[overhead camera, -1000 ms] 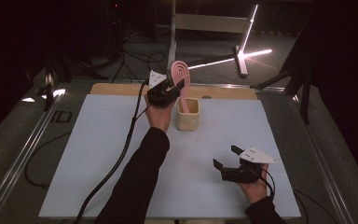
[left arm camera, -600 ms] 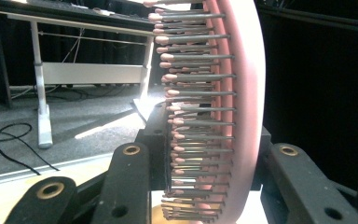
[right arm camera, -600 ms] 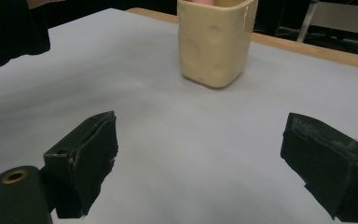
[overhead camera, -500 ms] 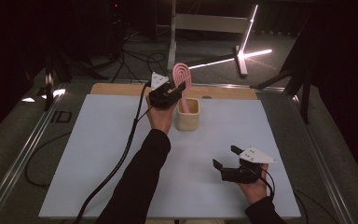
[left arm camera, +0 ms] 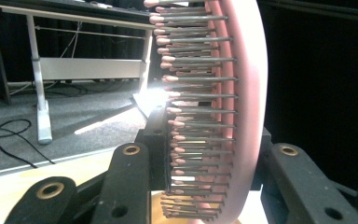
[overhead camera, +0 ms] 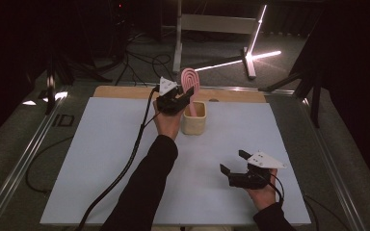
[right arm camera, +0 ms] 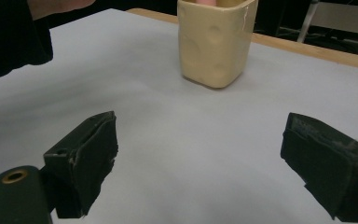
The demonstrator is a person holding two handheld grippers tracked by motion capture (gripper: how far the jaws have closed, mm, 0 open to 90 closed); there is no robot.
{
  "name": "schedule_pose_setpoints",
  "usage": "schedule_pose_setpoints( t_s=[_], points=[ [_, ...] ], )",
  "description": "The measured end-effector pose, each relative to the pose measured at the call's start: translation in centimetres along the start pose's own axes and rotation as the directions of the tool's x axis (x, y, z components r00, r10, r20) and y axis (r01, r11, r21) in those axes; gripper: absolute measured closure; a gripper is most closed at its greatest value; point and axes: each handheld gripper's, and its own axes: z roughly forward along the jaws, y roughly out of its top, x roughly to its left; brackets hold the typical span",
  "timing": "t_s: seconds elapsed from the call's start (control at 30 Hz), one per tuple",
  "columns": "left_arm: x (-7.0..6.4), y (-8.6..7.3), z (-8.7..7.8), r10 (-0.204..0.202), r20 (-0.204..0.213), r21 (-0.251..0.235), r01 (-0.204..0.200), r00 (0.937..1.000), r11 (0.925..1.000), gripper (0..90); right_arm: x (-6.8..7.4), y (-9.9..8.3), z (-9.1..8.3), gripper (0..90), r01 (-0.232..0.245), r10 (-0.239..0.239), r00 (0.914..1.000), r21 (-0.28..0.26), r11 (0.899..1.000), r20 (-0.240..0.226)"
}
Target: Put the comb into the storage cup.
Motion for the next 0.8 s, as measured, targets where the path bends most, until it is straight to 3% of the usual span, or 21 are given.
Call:
schedule_pose_setpoints(
  t_s=[0.53, 0.8],
  points=[
    [-0.2, -0.7, 0.5, -0.006, -0.002, 0.015, 0.006, 1.0000, 0.9999, 64.7, 0.0, -0.1, 0.1, 10.7, 0.001, -0.001, 1.0000, 0.004, 1.000, 0.000],
    [-0.2, -1.3, 0.7, -0.028, 0.001, 0.017, 0.028, 0.9996, 0.9995, 64.6, 0.0, -0.1, 0.1, 10.8, 0.002, -0.002, 1.0000, 0.003, 1.000, 0.000]
  ],
)
